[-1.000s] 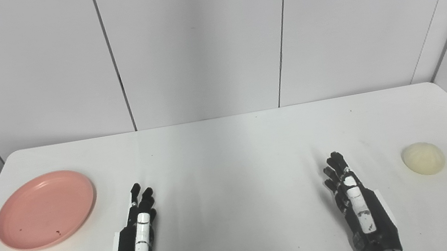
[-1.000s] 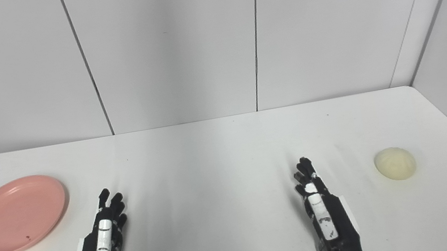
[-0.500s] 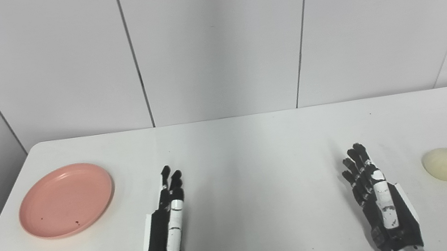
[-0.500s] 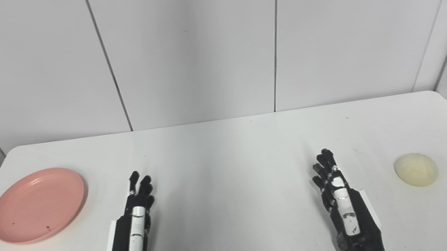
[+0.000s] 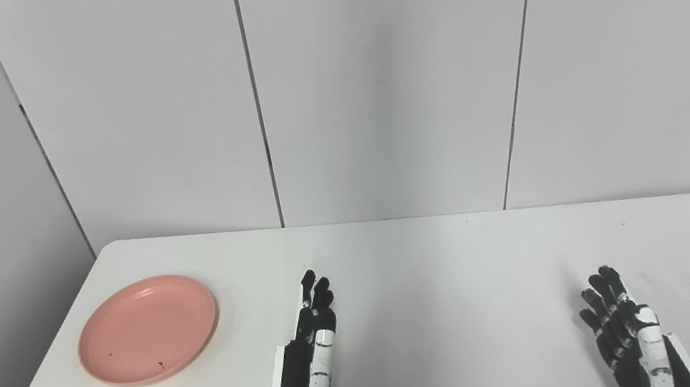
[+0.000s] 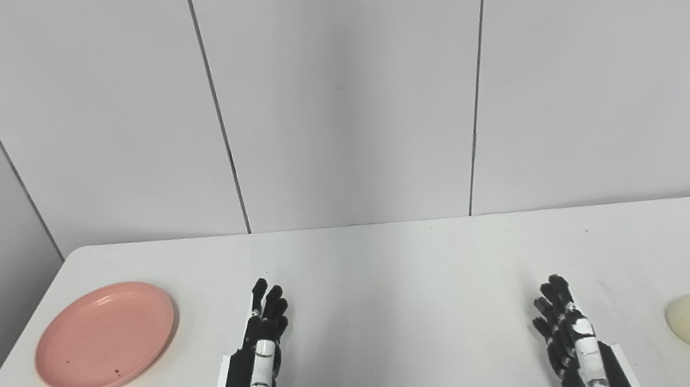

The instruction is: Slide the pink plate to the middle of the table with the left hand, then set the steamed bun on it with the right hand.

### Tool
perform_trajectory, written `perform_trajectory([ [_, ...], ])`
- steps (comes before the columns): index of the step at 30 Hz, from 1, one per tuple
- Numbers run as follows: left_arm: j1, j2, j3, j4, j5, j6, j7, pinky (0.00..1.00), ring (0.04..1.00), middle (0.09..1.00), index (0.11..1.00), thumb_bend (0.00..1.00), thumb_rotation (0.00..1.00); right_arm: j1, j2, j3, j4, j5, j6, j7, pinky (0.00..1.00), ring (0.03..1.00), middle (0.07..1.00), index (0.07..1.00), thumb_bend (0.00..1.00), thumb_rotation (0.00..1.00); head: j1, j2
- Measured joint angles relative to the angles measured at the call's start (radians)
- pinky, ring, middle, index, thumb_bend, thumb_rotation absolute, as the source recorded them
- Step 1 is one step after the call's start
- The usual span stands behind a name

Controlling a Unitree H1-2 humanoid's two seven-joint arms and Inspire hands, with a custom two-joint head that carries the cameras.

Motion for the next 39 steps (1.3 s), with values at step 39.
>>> perform_trajectory([
  [39, 0.014, 0.001, -0.003, -0.04, 0.0, 0.048, -0.001, 1.0, 0.997, 0.982, 1.0, 0.64, 0.9, 0.021, -0.004, 0.0, -0.041, 0.001, 0.019, -0.003, 1.0, 1.0, 1.0, 1.0, 0.78, 0.96, 0.015, 0.156],
])
